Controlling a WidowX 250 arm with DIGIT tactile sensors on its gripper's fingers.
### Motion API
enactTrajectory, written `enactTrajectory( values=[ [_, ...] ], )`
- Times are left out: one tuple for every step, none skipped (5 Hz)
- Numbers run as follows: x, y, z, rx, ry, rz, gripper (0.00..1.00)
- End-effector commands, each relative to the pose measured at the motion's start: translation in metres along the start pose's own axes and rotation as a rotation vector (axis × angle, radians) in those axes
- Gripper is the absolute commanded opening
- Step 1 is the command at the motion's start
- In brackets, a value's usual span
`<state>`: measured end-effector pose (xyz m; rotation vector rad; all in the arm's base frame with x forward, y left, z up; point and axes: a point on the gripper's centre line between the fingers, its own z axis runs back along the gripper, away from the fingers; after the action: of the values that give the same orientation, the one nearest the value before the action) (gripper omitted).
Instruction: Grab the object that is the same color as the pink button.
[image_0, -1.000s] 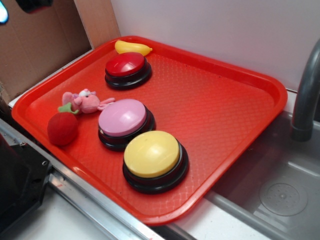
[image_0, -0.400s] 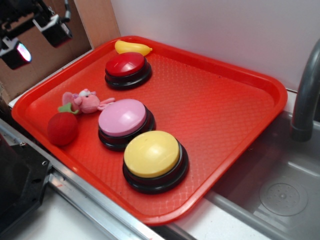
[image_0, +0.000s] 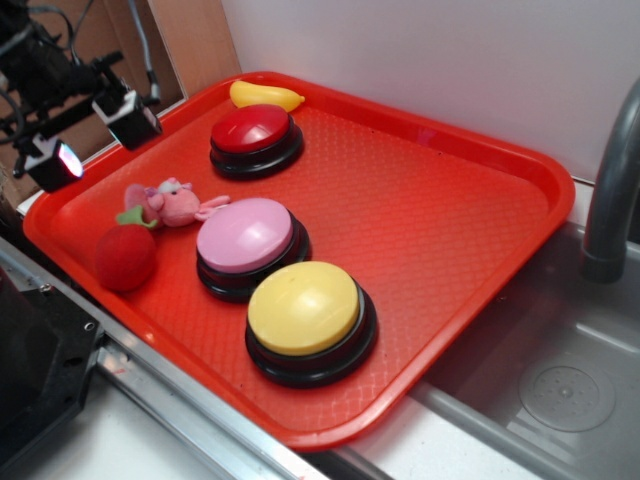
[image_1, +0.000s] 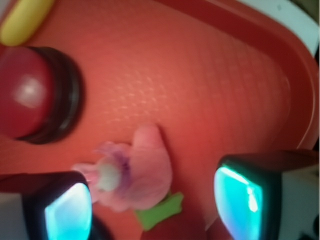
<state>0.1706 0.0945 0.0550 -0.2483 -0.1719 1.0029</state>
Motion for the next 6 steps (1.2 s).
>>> enactTrajectory(
  values=[
    [-0.004,0.005,-0.026,0.045,-0.059,0.101,1.0],
    [-0.003,0.002,-0.039,0.055,-0.046,0.102,1.0],
    [0.002,0.003,-0.048,0.082,-0.005,0.12,1.0],
    [0.002,0.001,-0.047,0.067,0.016,0.113,1.0],
    [0.004,-0.003,-0.046,0.058,0.02,0.124,0.0],
    [0.005,-0.004,-0.044,0.054,0.013,0.13,0.0]
  ],
)
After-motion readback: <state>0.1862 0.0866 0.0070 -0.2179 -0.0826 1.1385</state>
